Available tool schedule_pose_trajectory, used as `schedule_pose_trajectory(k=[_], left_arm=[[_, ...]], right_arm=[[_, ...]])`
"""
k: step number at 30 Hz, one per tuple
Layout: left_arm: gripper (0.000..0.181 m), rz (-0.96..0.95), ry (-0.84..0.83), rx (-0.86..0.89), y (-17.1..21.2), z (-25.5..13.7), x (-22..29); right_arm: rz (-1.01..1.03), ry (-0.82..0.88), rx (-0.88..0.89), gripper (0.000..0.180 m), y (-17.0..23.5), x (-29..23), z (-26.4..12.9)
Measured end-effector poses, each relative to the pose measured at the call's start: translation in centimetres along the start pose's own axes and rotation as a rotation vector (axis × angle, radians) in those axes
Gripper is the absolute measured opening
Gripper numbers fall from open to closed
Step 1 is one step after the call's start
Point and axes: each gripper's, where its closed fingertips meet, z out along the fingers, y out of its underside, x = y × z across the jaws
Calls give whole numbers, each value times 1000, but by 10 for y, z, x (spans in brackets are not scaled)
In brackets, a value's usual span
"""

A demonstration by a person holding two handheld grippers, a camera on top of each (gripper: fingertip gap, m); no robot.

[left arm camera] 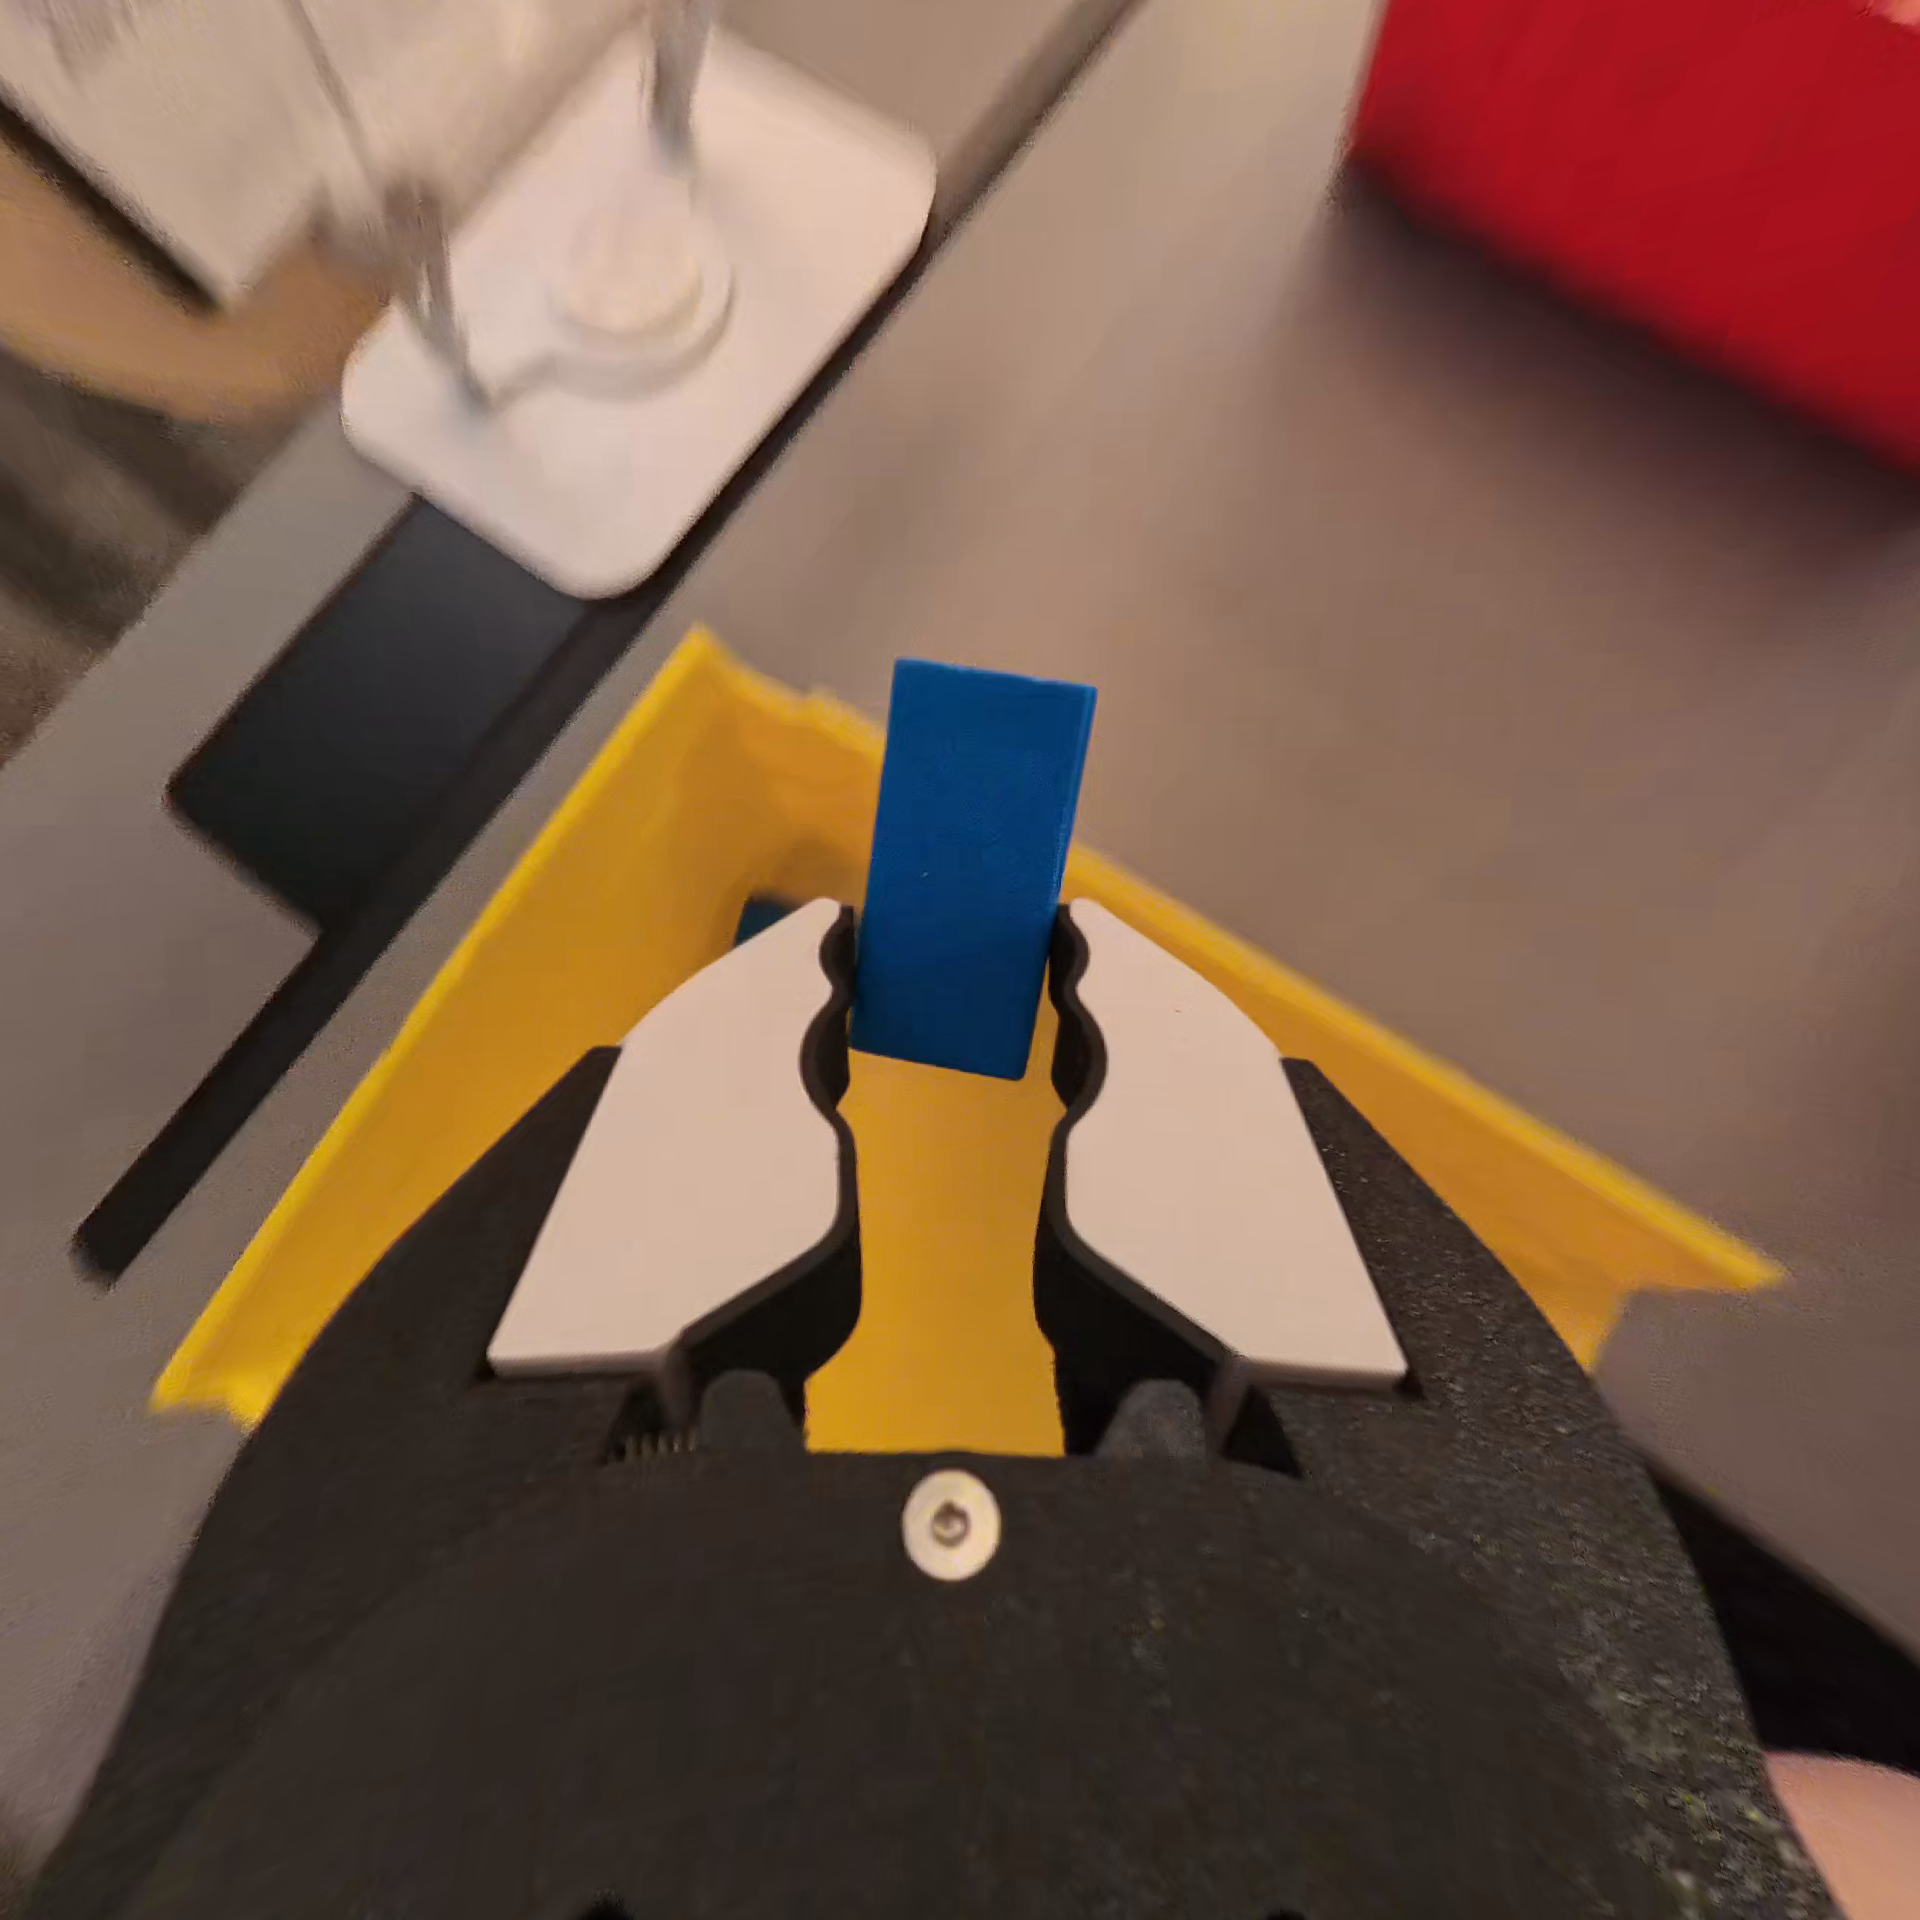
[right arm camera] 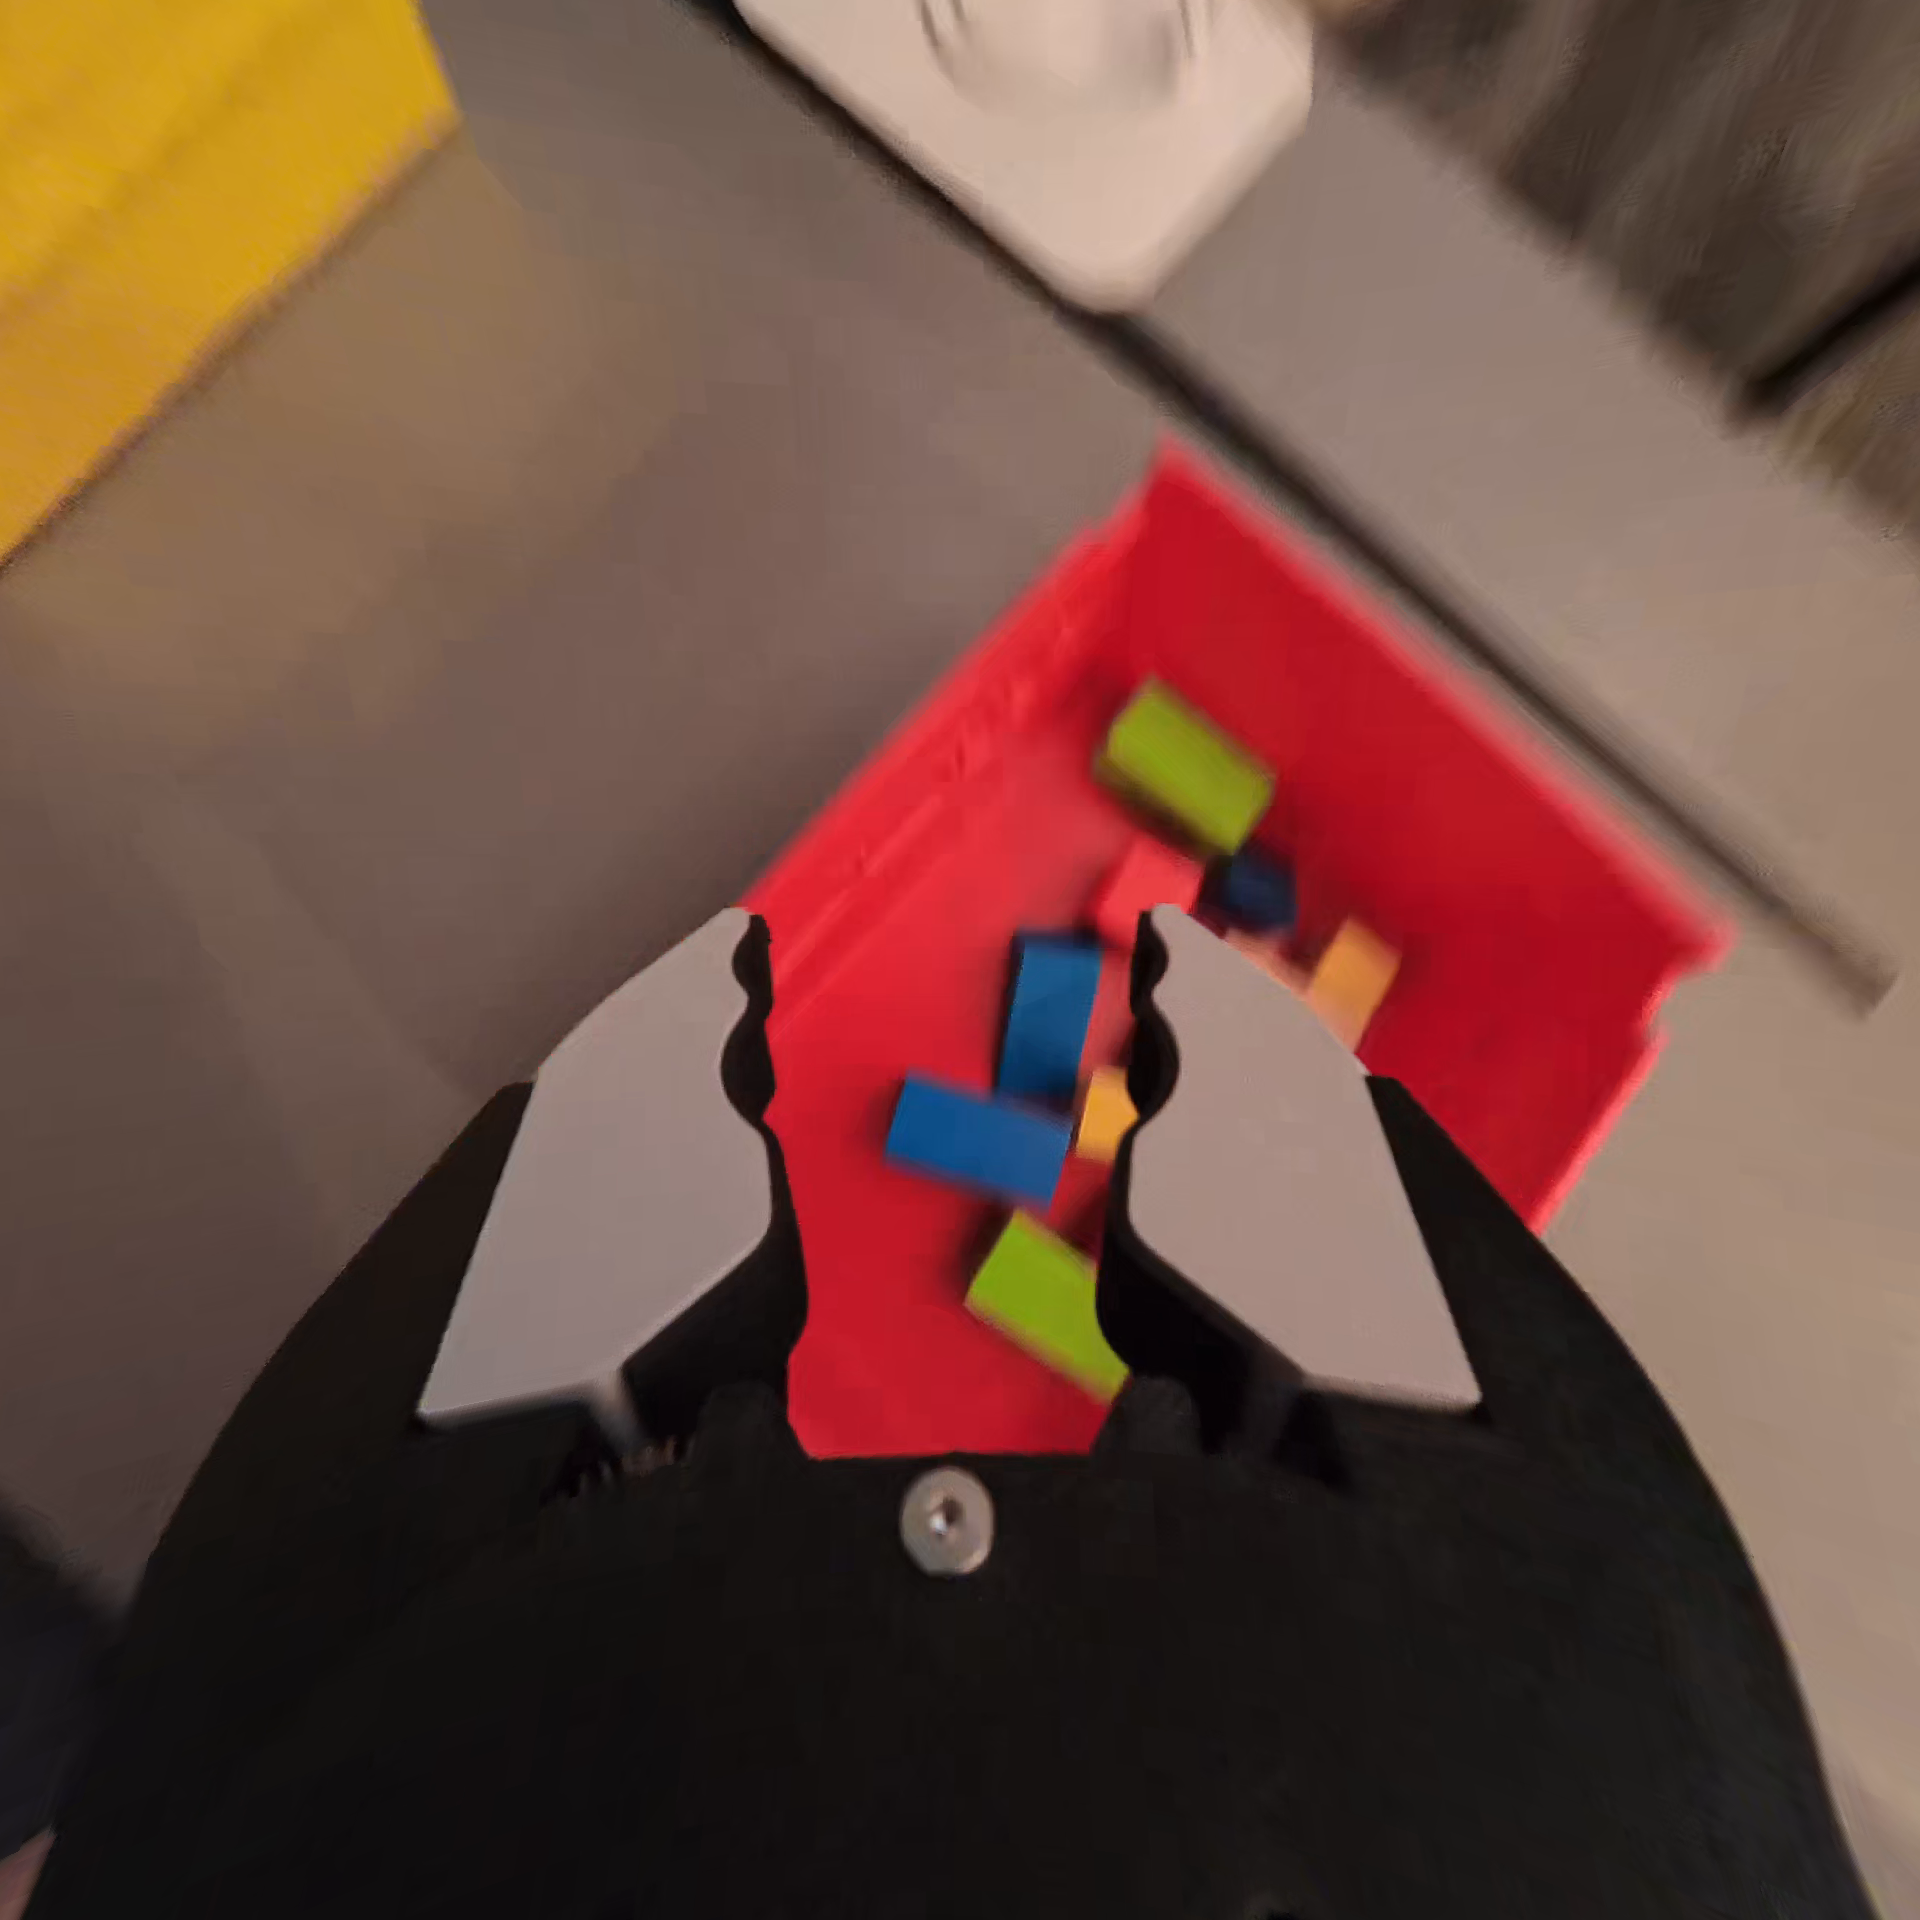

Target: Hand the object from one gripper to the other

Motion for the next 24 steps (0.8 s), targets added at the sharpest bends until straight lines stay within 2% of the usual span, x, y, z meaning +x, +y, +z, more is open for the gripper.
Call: schedule_pose_trajectory(k=[2,5,7,8,9,10,13,17,21,24], left_arm=[[34,-52,160,233,-49,-19,32],[33,-168,528,517,-110,-52,92],[33,-216,689,538,-125,-56,120],[33,-209,719,512,-126,-50,130],[33,-188,723,479,-125,-42,138],[33,-176,711,453,-124,-33,142],[33,-200,759,427,-123,-18,145],[33,-222,815,399,-120,-15,148],[33,-179,874,358,-117,-18,165],[33,-147,895,341,-116,-17,173]], right_arm=[[-184,45,196,74,-44,-16,-6],[-443,101,525,78,-106,-63,-21],[-617,135,749,78,-132,-104,-33],[-680,155,842,77,-139,-121,-38],[-727,142,878,68,-140,-136,-35],[-741,99,856,64,-139,-148,-26],[-750,14,764,74,-132,-160,2],[-815,42,750,72,-130,-165,14],[-883,72,763,61,-131,-174,20],[-899,49,811,45,-131,-181,16]])
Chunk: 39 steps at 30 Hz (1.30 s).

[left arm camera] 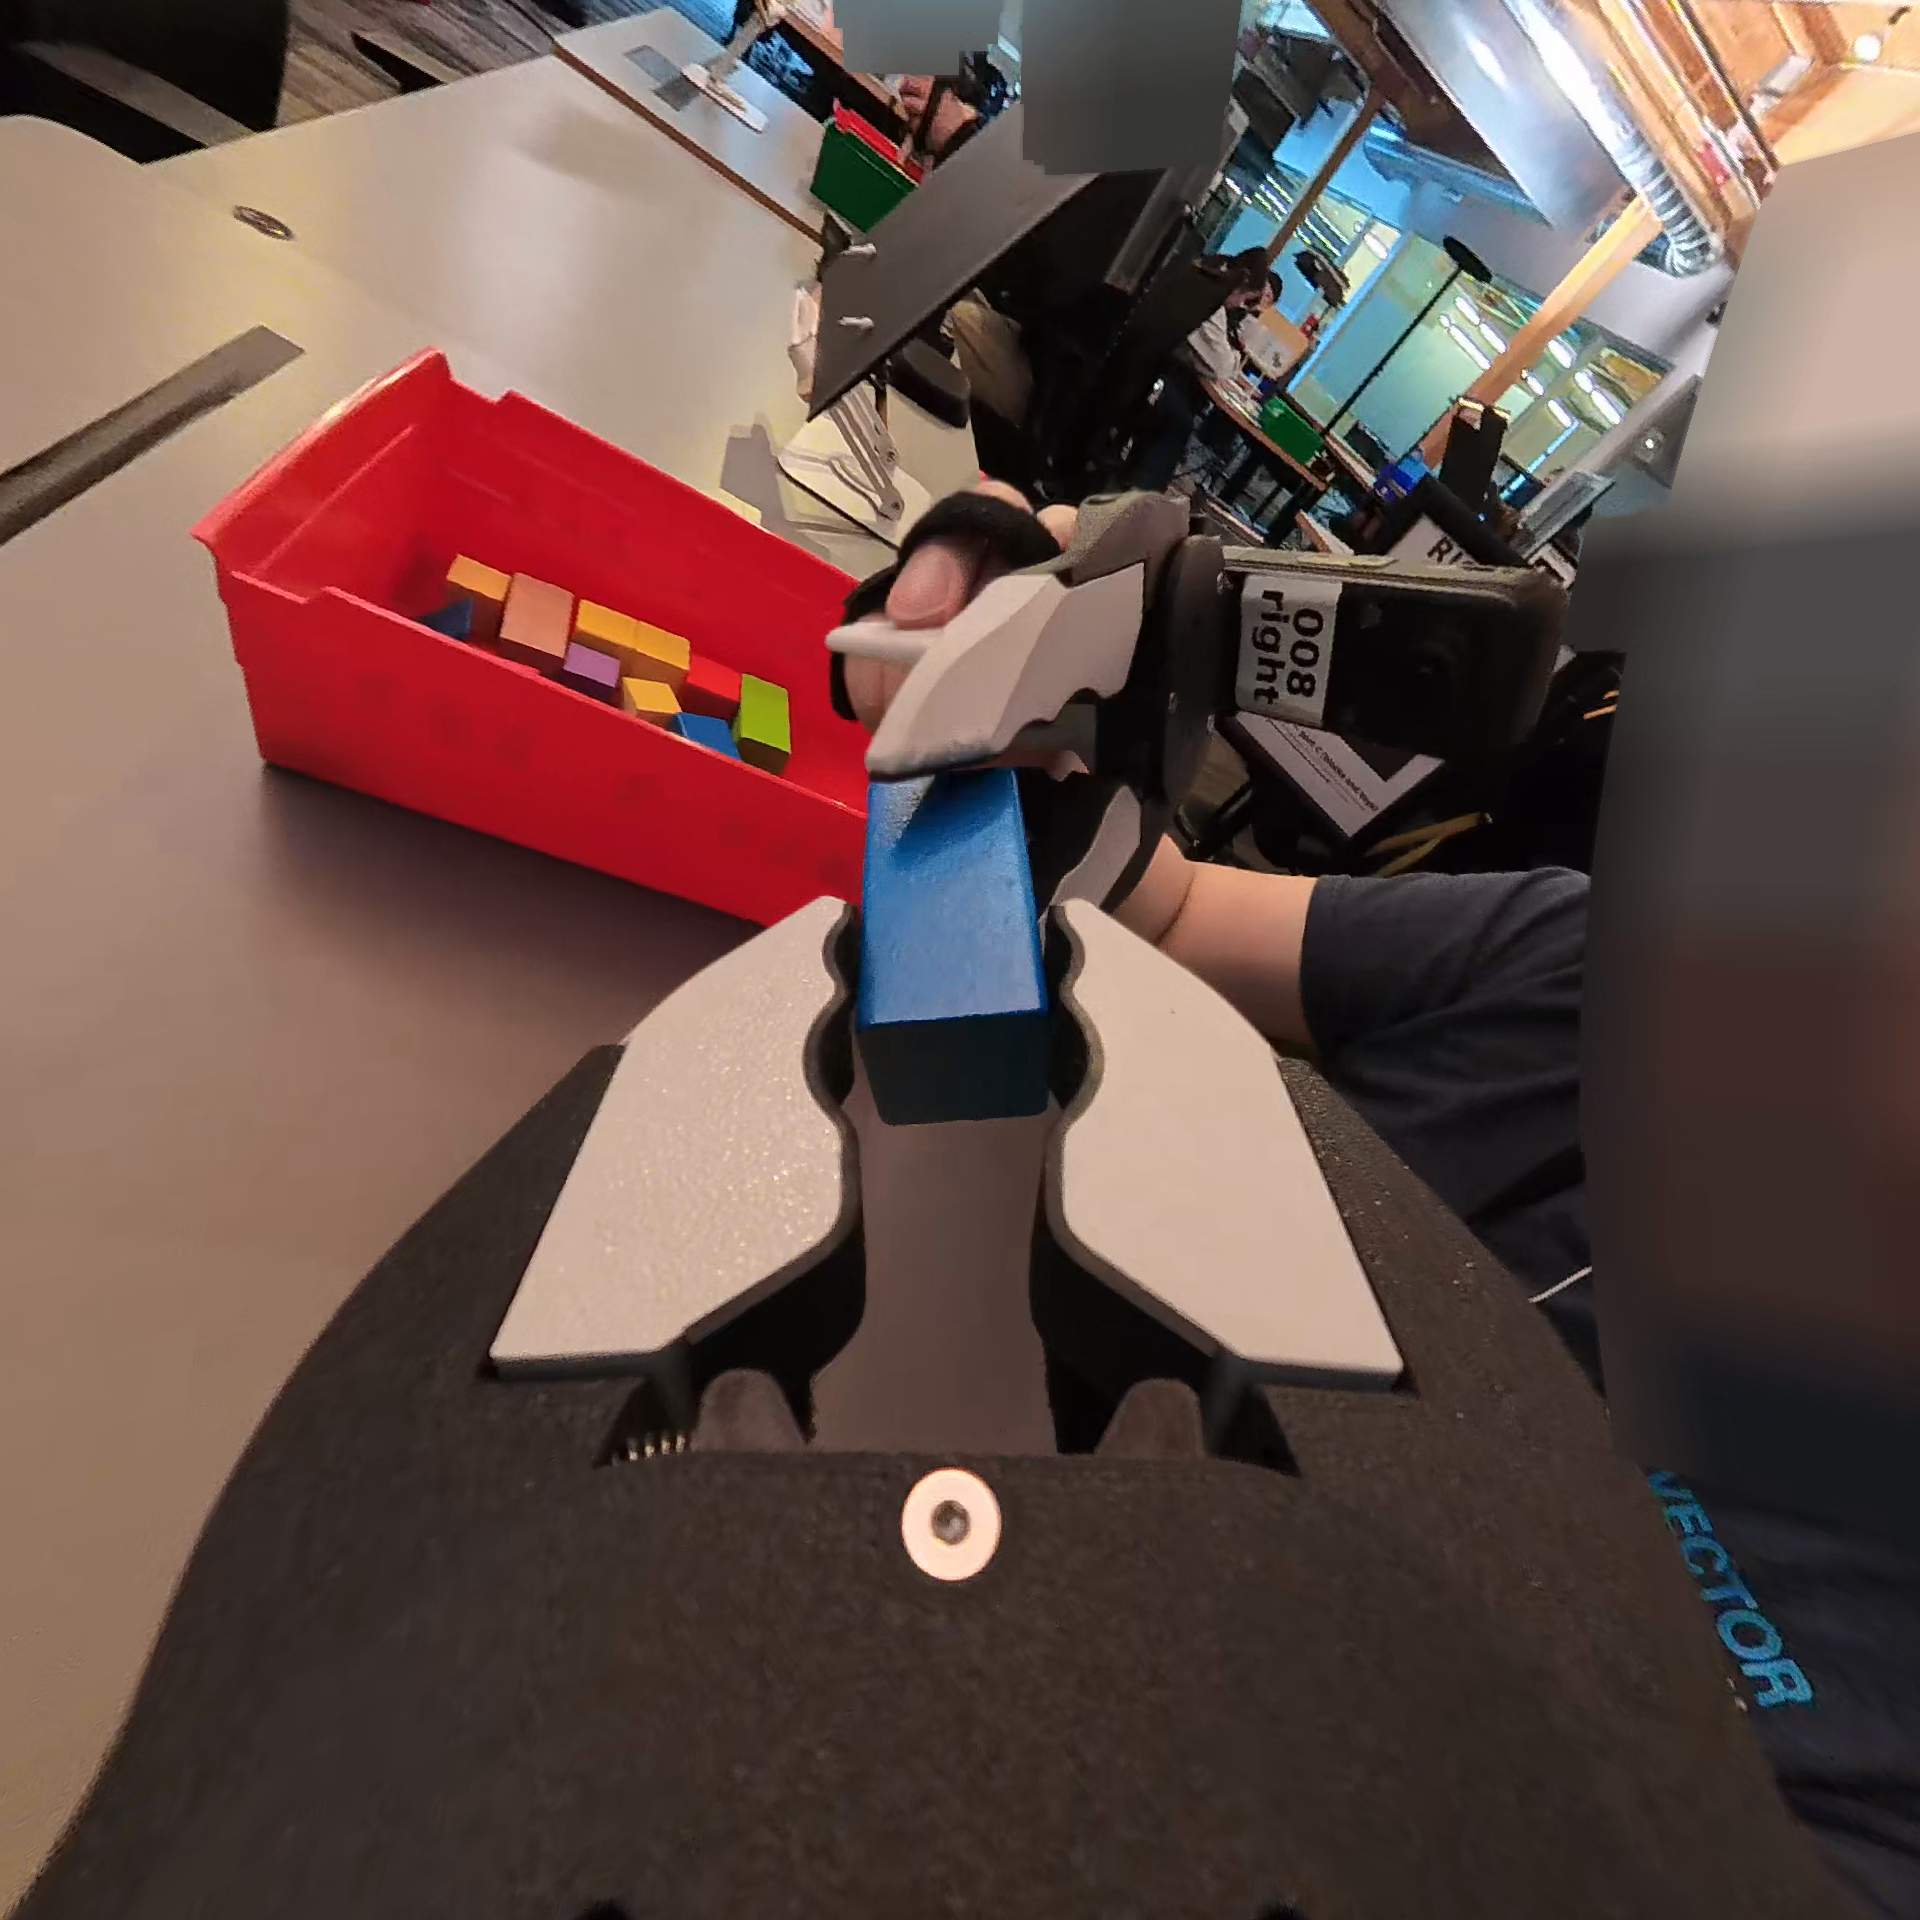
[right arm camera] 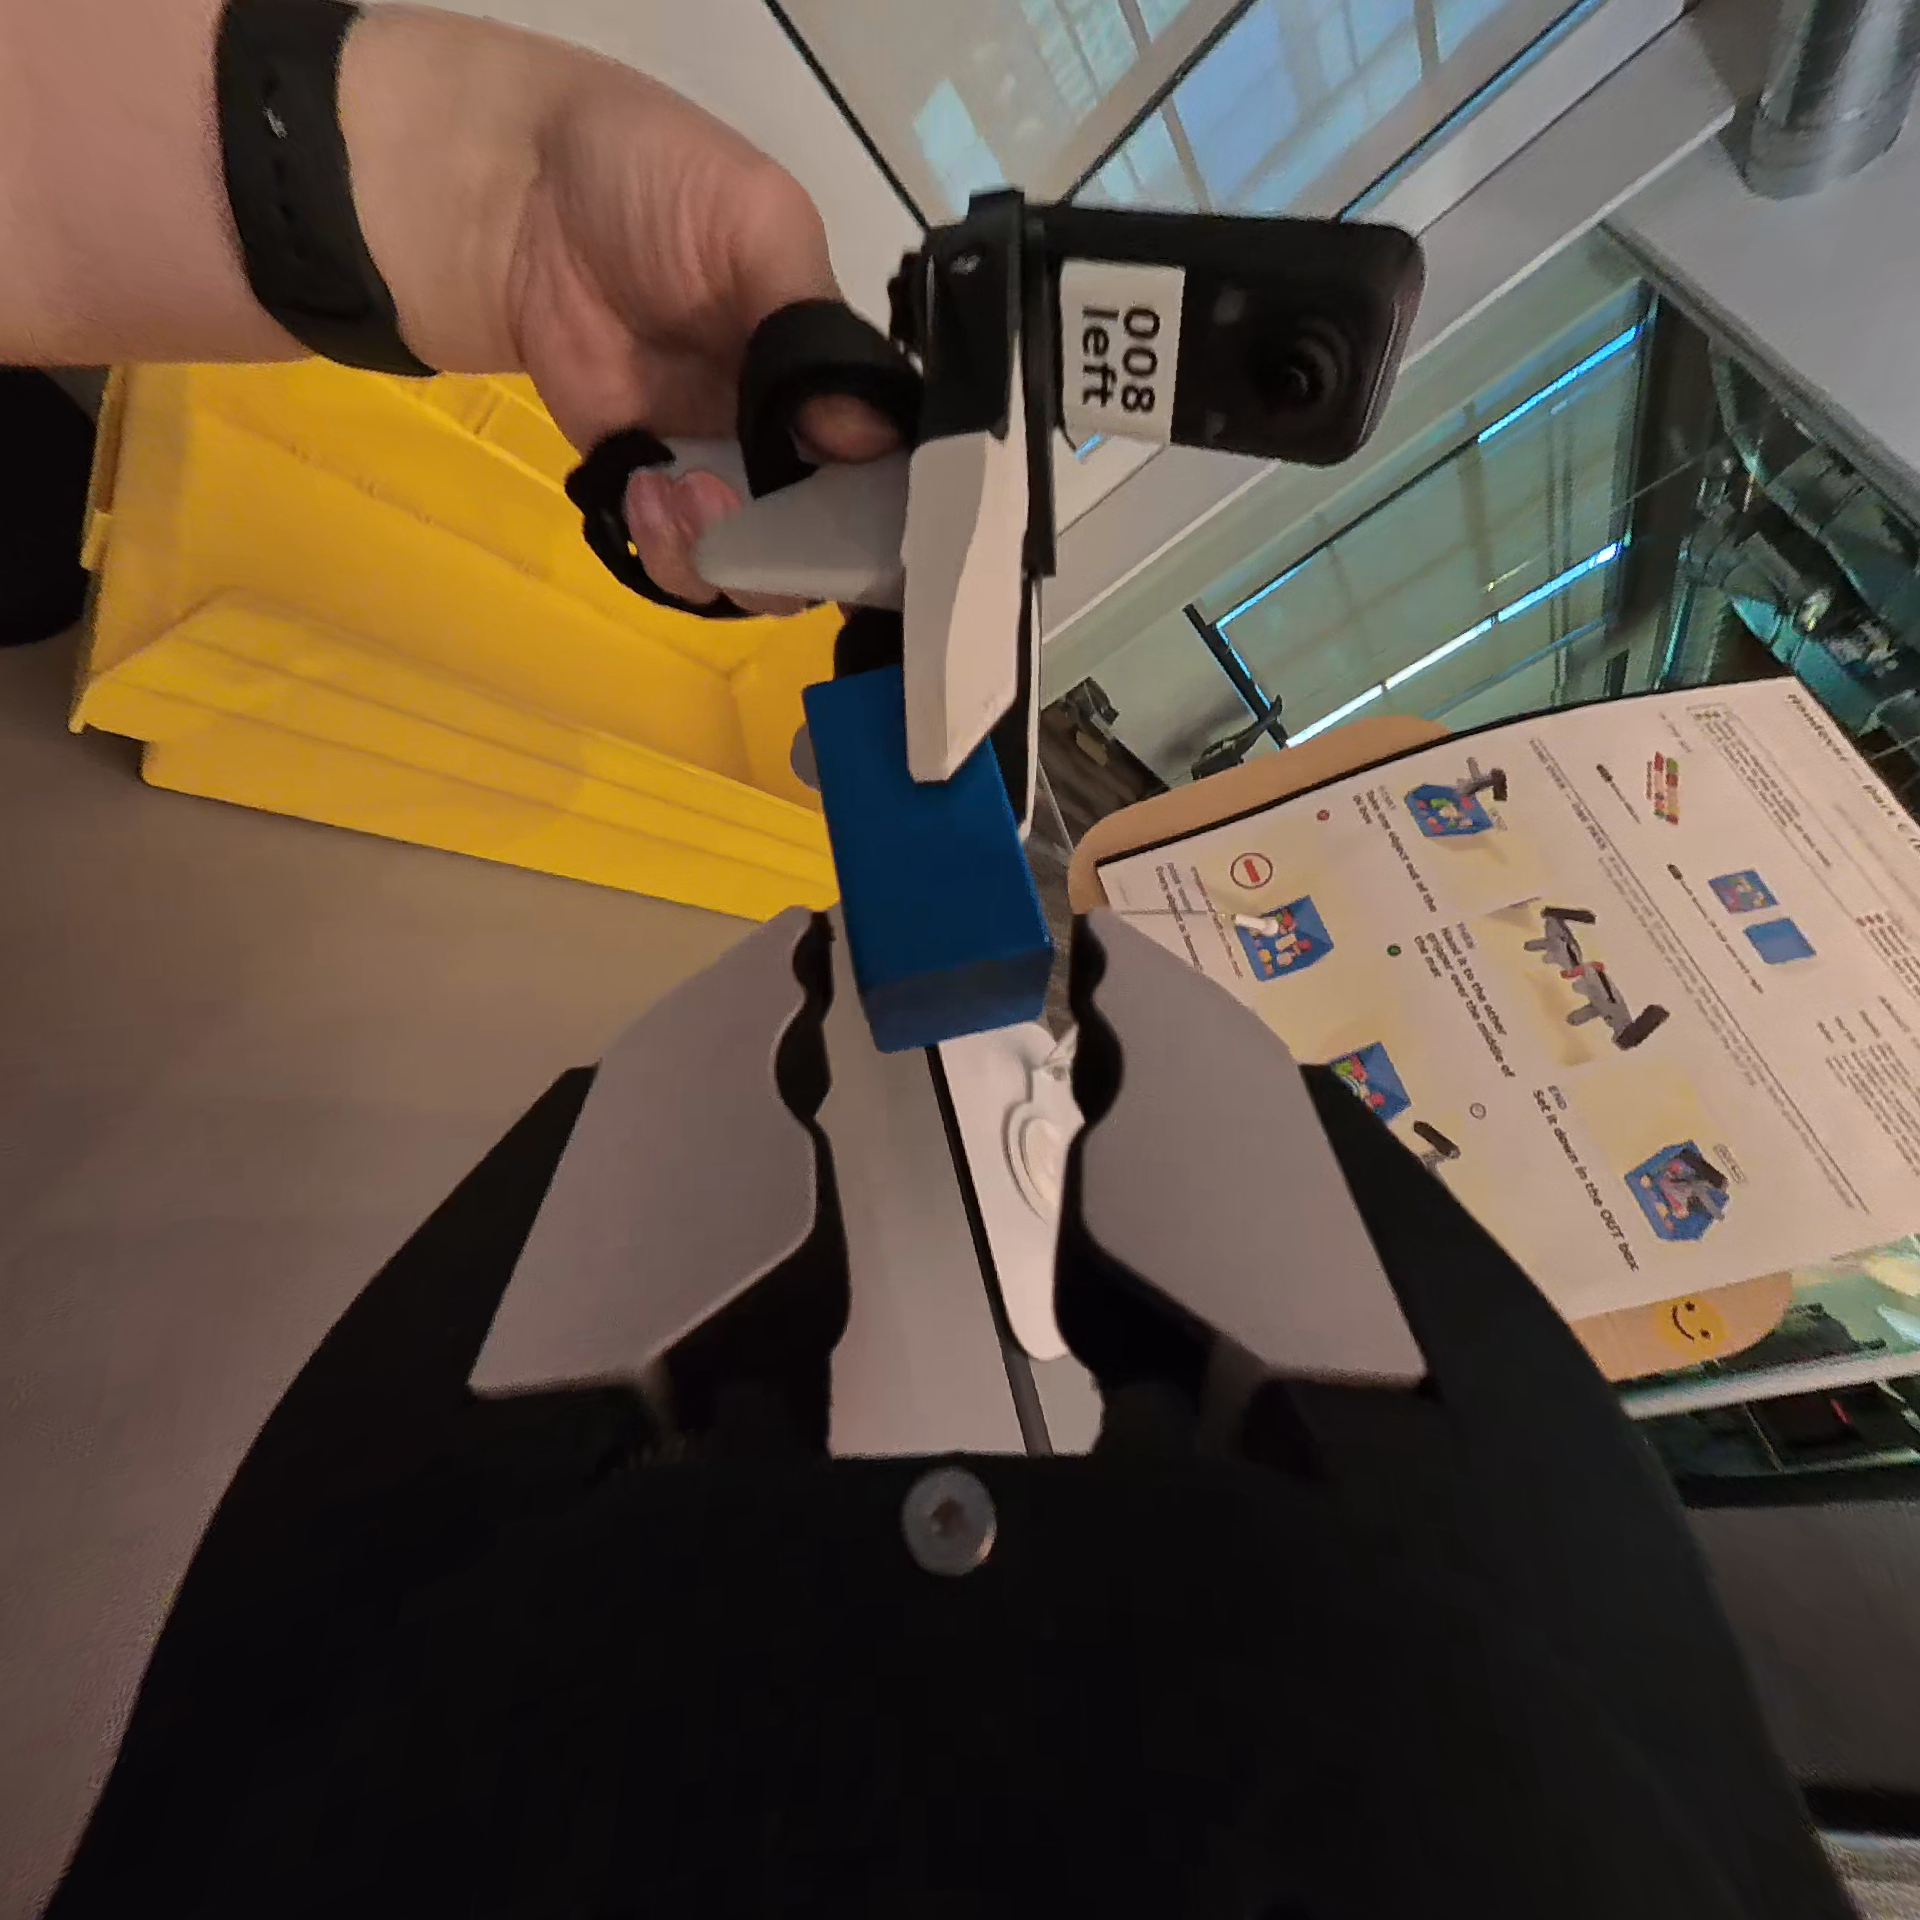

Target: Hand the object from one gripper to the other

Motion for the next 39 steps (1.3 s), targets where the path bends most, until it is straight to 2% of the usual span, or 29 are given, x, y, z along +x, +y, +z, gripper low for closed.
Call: schedule_pose_trajectory(k=[2,6,9,11,13,15,17,19,24,27,39], left_arm=[[33,13,28,6,-1,1,5],[34,37,50,24,-5,1,10],[38,74,20,91,-17,-13,13],[36,96,-39,103,-20,-26,10],[33,107,-79,108,-20,-35,8],[31,107,-89,110,-20,-40,9],[28,91,-84,118,-21,-41,10],[28,76,-83,124,-21,-41,10],[27,68,-114,85,-15,-40,6],[25,73,-115,98,-18,-41,7],[24,75,-137,111,-19,-46,7]], right_arm=[[7,-8,30,37,-5,-1,-2],[3,-60,4,36,-7,-3,-9],[59,-65,-124,36,10,19,-39],[200,14,-231,35,38,51,-74],[385,90,-369,35,83,74,-111],[558,115,-575,35,145,74,-143],[726,66,-743,35,196,54,-160],[882,34,-850,36,227,35,-161],[1123,81,-1075,35,265,3,-148],[1215,121,-1068,35,274,-3,-131],[1258,128,-1172,35,289,-29,-109]])
